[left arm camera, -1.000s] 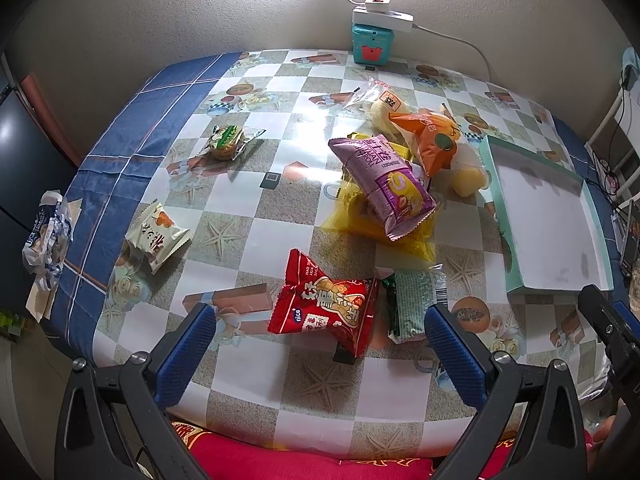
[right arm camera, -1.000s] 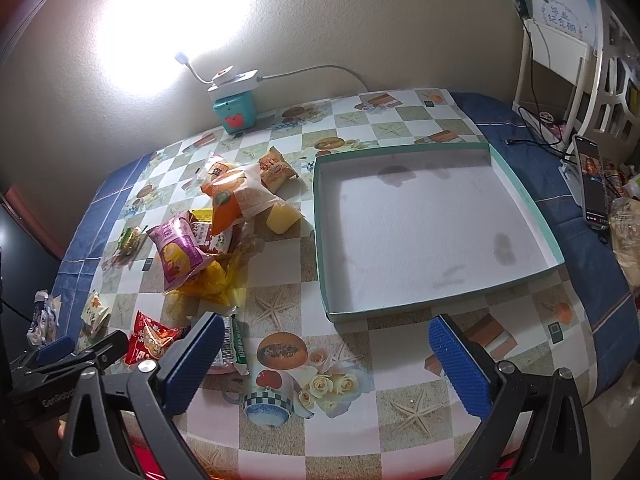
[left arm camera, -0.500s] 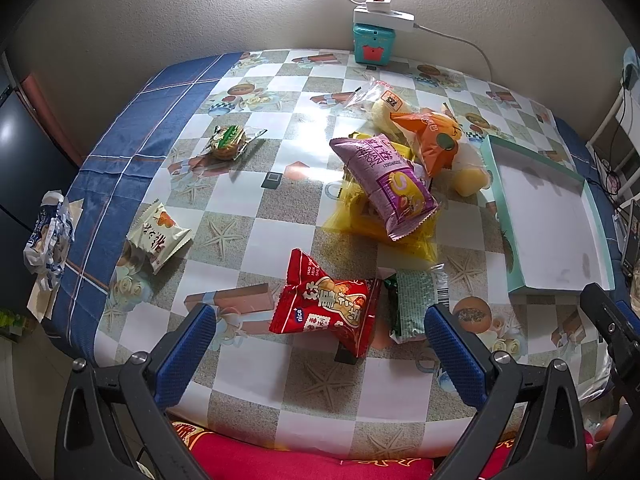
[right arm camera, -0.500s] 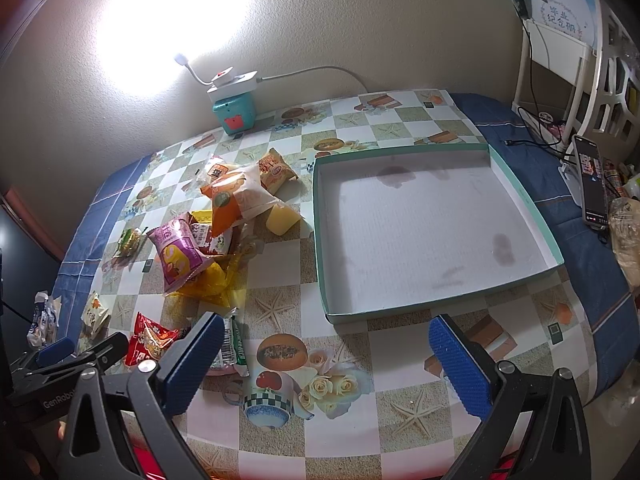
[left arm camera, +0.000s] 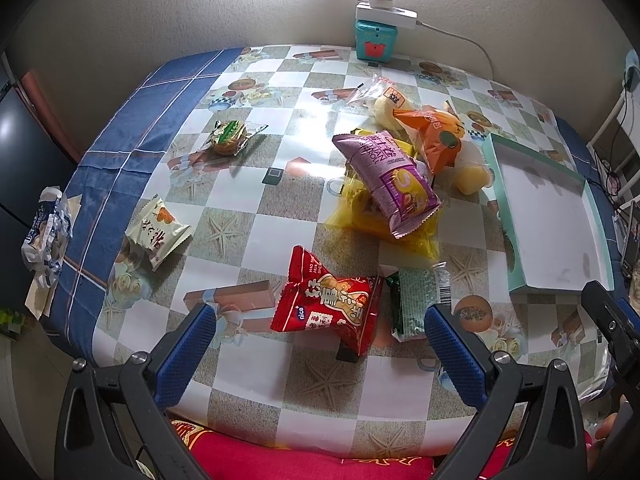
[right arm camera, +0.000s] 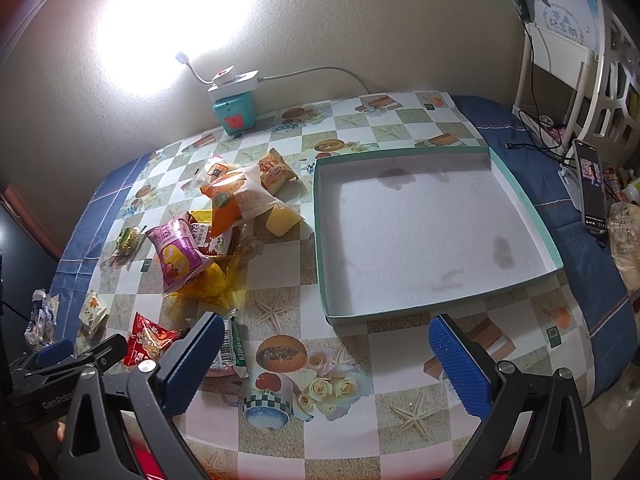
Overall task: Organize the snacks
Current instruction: 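Grasp the green barcode packet with the right tool while the left tool approaches the red bag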
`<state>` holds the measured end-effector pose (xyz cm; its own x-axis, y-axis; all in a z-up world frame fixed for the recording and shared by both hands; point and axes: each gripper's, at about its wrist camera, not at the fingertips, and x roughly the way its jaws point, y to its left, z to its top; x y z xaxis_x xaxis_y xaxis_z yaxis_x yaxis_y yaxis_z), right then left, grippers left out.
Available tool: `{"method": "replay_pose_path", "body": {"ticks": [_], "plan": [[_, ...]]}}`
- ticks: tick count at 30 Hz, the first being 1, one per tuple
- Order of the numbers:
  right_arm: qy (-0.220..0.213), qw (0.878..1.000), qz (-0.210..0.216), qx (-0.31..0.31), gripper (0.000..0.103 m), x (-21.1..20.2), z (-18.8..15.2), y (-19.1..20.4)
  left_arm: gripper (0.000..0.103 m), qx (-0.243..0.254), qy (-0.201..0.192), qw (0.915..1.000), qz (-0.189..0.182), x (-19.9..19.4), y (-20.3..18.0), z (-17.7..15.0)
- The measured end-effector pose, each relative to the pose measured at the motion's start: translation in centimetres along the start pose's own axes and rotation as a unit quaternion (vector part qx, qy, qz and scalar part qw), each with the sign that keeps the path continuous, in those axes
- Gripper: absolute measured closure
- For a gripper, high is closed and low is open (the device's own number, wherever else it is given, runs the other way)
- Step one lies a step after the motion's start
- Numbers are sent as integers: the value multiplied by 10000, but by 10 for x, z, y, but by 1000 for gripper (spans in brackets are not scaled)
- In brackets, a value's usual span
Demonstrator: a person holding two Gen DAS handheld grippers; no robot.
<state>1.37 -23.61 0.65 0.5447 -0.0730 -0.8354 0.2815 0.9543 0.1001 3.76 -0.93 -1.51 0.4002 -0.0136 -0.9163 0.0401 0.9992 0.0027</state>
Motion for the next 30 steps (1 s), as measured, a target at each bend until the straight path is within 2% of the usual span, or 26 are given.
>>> {"method": "replay_pose_path", "body": {"ticks": [5, 10, 14, 19, 25, 30], "plan": [[1, 9999, -67, -81, 0, 1, 1, 7, 0, -61, 13, 10000, -56, 1, 5, 1], [109, 9997, 9, -238, 0, 8, 4, 22, 0, -260, 22, 9996, -100, 5, 26, 7], [325, 9983, 208, -438, 0, 20, 5, 44, 0, -587, 50, 9982, -141, 12, 57, 11], [717, 9937, 325, -803, 0, 47, -3, 78, 0, -745, 35, 9969, -243, 24, 84, 12], [1337, 9832, 329, -1201, 0, 83, -18, 100, 0, -706, 313, 9949, -647, 47, 83, 7], [1681, 9753, 307, -1397, 0, 105, -27, 108, 0, -312, 565, 9940, -879, 62, 61, 4]]}}
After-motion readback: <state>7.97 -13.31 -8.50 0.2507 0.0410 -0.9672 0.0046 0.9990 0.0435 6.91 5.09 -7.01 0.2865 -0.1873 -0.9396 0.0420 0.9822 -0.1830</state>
